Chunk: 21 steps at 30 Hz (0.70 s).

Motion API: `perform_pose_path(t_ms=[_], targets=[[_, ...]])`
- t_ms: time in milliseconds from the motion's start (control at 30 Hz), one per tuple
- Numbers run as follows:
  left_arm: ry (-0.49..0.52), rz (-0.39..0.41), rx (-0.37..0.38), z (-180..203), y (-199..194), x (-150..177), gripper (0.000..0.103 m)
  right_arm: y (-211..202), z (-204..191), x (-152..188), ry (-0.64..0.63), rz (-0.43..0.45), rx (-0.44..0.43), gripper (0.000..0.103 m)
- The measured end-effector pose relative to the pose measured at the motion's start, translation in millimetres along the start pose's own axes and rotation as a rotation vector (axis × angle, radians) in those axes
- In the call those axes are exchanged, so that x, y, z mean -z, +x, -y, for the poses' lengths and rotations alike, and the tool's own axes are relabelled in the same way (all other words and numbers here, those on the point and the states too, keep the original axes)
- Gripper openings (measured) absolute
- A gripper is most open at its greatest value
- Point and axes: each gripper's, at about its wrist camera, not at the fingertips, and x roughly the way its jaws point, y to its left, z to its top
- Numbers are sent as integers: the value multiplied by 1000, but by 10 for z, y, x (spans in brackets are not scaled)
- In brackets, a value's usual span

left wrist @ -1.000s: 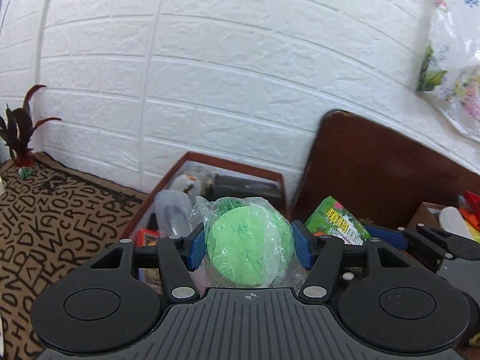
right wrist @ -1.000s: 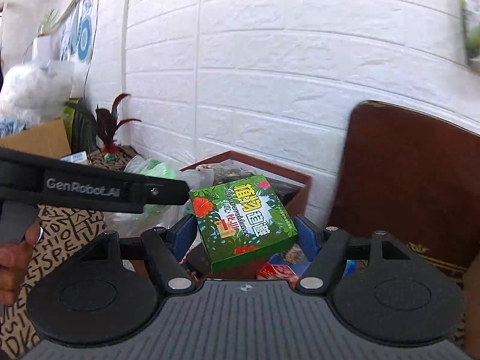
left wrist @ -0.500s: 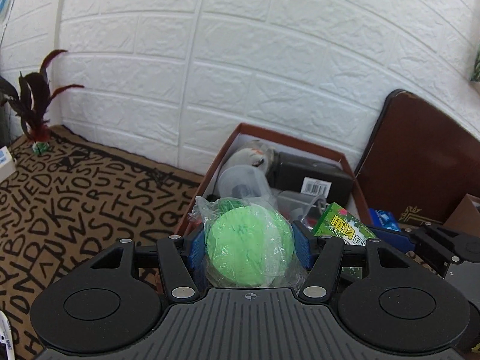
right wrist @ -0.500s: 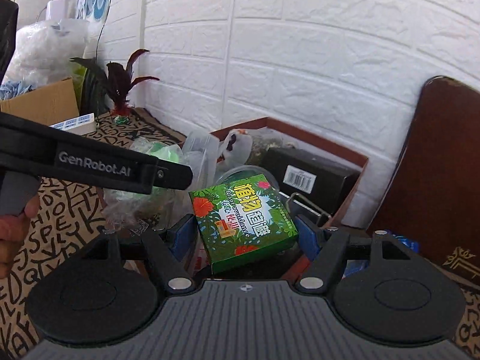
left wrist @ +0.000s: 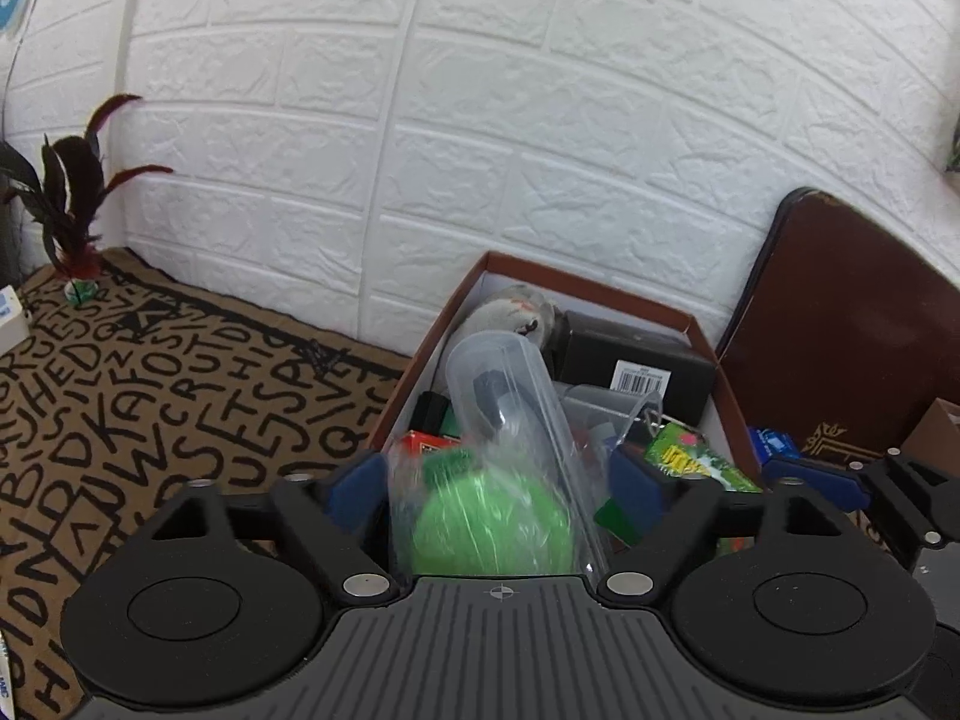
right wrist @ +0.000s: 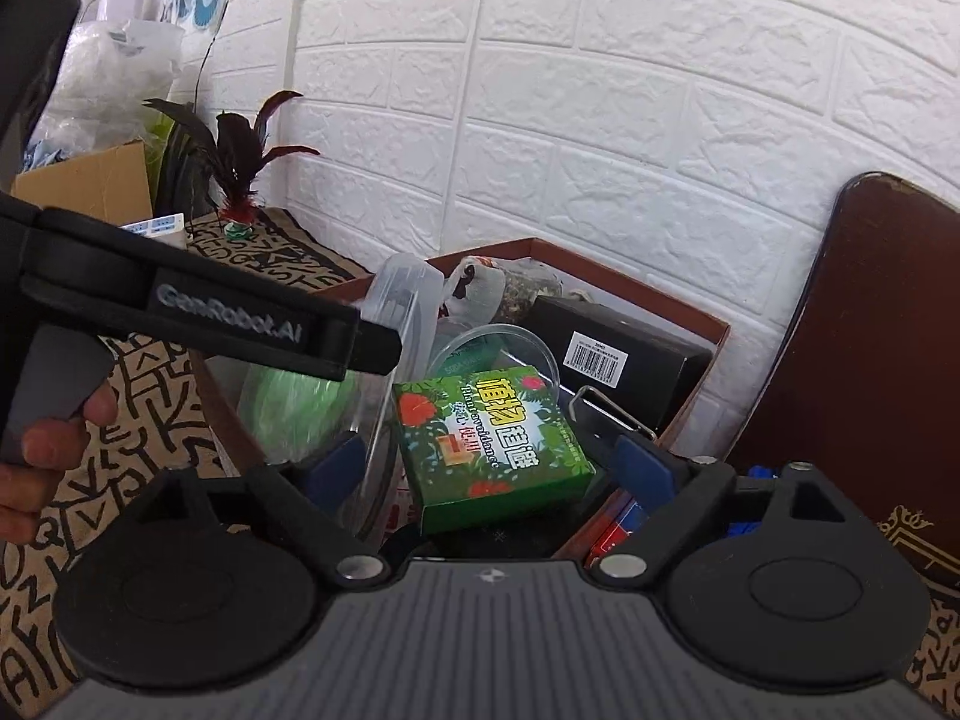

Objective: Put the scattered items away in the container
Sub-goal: 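Carry the ball and snack box into the brown shoebox and open both tools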

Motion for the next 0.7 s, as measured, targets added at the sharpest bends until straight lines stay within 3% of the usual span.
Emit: perform_pose_path(t_ms=[67,233,700], targets=[[2,17,12,19,-78,1,103,-39,-11,14,-2,9,14,96],[5,-3,6,79,-152,30,103,-134,18,39,20,23,28,101],[10,-20,39,494,-546,318,103,-599,118,182,51,44,54,103]])
